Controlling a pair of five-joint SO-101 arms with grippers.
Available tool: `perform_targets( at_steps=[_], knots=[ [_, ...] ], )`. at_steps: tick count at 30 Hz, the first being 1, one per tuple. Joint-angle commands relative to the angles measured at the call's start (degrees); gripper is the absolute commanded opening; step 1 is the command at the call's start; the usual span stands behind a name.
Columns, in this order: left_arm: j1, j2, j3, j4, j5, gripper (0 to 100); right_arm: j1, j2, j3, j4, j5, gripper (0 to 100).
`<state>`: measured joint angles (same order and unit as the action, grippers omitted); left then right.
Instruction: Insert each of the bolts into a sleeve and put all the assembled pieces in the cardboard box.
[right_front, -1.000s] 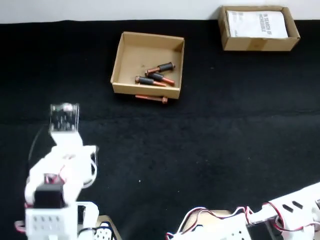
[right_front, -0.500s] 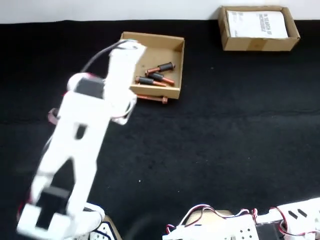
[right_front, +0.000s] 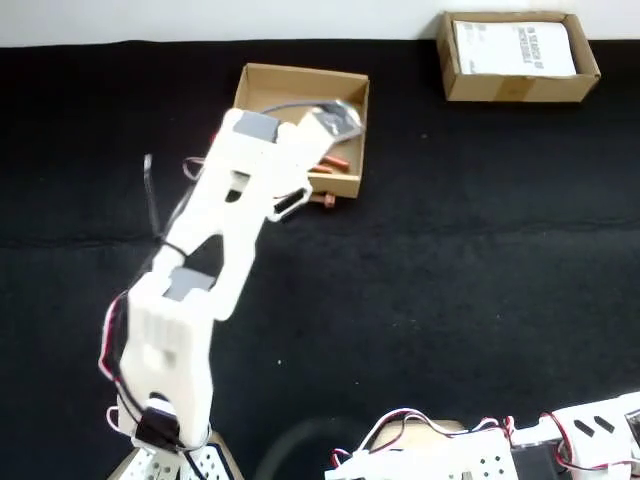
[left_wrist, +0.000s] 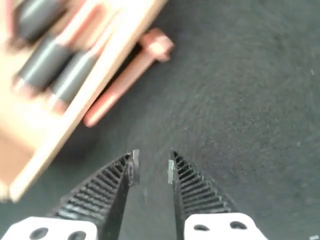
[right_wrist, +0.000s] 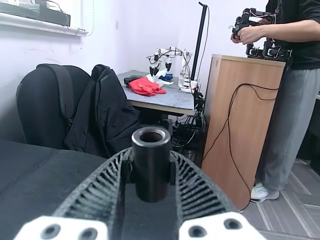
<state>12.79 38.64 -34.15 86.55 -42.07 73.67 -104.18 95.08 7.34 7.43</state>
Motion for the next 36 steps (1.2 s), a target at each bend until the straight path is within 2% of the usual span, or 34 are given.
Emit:
perform_targets(
  at_steps=[1, 4, 14, 22, 31, 34, 36],
  knots=[
    [2.0, 5.6, -11.7, 3.1, -7.1, 14, 0.1, -0.8, 4.3, -1.4, 1.1, 1.2],
    [2.2, 10.9, -20.9, 5.5, -10.6, 18, 0.0, -0.8, 4.2, -1.4, 1.1, 1.2],
    [1.2, 25.5, -43.6, 5.3, -16.6, 19, 0.6, -0.8, 4.2, -1.4, 2.5, 1.2],
    [2.2, 33.9, -44.4, -0.7, -18.6, 19, 0.3, -0.8, 4.6, -1.4, 5.2, 1.2],
    [5.9, 35.8, -44.2, -7.1, -18.6, 18, 0.4, -0.8, 4.8, -1.2, 5.3, 1.2],
    [6.1, 36.8, -44.1, -7.8, -18.8, 12, 0.4, -0.8, 4.8, -1.3, 5.3, 1.2],
    [6.2, 38.4, -44.4, -9.8, -18.8, 0, 0.3, -0.8, 4.8, -1.3, 5.1, 1.2]
  ],
)
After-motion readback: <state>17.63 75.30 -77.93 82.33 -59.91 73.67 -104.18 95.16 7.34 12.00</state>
